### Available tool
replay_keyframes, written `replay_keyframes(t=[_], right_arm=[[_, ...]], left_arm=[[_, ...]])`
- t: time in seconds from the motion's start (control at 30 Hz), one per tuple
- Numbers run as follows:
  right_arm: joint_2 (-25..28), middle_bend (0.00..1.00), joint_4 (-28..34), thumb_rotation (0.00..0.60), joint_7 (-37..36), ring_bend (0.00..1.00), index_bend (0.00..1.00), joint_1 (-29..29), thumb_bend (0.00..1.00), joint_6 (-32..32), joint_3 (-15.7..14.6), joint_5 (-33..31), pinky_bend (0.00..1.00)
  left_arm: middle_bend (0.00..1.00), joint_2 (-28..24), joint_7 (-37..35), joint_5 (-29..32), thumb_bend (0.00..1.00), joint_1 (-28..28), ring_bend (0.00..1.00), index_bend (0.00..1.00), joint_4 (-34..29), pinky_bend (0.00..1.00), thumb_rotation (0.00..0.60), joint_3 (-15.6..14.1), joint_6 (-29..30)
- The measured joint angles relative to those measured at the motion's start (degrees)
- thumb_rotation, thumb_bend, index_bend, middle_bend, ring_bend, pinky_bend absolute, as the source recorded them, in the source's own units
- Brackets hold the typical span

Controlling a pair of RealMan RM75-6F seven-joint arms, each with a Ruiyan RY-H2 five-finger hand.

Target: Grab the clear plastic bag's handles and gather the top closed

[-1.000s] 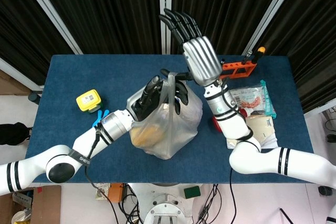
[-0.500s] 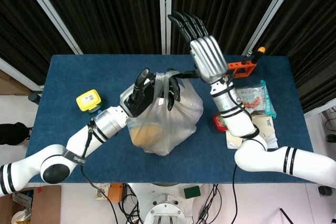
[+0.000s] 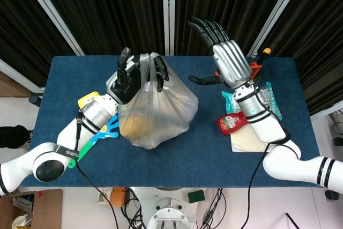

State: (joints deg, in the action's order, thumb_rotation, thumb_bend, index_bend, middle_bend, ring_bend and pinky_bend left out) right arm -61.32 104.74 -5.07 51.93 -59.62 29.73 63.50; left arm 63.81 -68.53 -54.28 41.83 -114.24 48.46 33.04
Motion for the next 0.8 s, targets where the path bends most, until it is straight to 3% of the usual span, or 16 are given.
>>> replay_keyframes(t=[0.13, 0.4, 0.6, 0.8], right_arm=[[3.01, 0.0, 1.6, 0.6, -6.07, 0.0, 0.0, -3.68, 0.0, -1.13, -0.08, 3.89, 0.0], [9.61, 0.0, 2.84, 0.6, -12.24, 0.0, 0.0, -15.07, 0.0, -11.39, -2.09, 12.66, 0.0], [10.59, 0.0, -1.7, 0.6, -11.91, 0.0, 0.0, -24.41, 0.01, -20.77, -7.42, 16.66, 0.0], [6.75, 0.0, -10.82, 0.6, -13.47, 0.0, 0.0, -31.26, 0.03, -26.92, -12.67, 18.07, 0.0]], left_arm=[[0.57, -0.92, 1.14, 2.05, 0.01, 0.17, 0.49, 0.49, 0.42, 0.63, 0.098, 0.25, 1.15], [0.51, -4.35, 5.98, 7.12, 0.01, 1.53, 0.46, 0.43, 0.38, 0.6, 0.064, 1.16, 3.65], [0.43, -9.08, 8.77, 10.05, 0.01, 3.15, 0.39, 0.37, 0.39, 0.56, 0.058, 3.2, 2.44], [0.42, -13.45, 11.74, 14.44, 0.01, 5.18, 0.39, 0.36, 0.82, 0.56, 0.058, 4.35, 1.42]])
